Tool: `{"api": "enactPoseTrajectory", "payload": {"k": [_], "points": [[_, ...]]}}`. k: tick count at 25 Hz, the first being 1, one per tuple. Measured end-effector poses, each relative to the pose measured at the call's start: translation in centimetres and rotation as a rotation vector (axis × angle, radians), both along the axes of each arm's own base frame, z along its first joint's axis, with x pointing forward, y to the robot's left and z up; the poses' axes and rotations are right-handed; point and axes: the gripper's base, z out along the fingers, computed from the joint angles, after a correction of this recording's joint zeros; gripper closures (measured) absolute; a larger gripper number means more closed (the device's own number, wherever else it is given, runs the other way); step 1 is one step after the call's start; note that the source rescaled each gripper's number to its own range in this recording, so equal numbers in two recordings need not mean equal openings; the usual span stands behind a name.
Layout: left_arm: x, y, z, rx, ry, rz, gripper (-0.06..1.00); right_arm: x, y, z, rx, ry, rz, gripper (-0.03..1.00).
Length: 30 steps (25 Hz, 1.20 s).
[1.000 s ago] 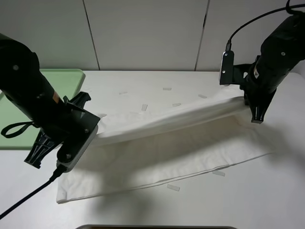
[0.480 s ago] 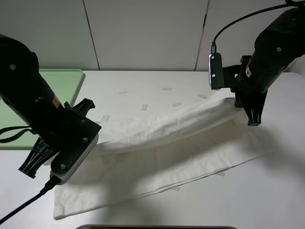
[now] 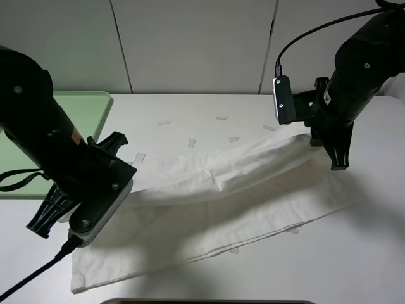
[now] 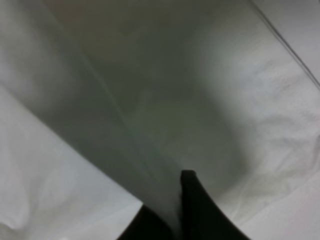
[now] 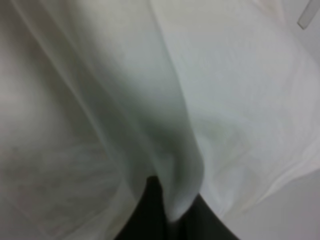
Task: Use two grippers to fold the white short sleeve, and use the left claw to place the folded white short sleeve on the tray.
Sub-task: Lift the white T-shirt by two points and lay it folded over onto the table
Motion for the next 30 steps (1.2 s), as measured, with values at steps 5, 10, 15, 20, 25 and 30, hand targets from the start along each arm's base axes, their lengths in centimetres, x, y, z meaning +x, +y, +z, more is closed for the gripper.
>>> {"api": "enactPoseTrajectory", "payload": {"k": [5,10,15,20,25,30], "points": [[0.0,0.0,0.0,0.001,0.001,0.0,0.94,-0.3,-0.1,-0.4,-0.014,0.022,0.042,0.97],[-0.1,0.1,-0.1,0.004,0.005,0.0,0.94,-1.5,-0.4,-1.8,-0.036,0.068,0.092,0.97],[-0.3,0.0,-0.1,-0.007,0.026,0.015,0.94,-1.6,-0.4,-2.1,-0.037,0.07,0.111,0.97],[-0.7,-0.2,-0.1,-0.023,0.072,0.019,0.94,-2.4,-0.8,-2.8,-0.077,0.118,0.159,0.97],[-1.1,-0.3,-0.1,-0.009,0.101,-0.002,0.94,-3.4,-1.3,-3.8,-0.124,0.177,0.24,0.97],[-1.3,-0.3,-0.1,-0.011,0.122,0.005,0.94,-3.4,-1.3,-3.8,-0.125,0.177,0.245,0.97]]}}
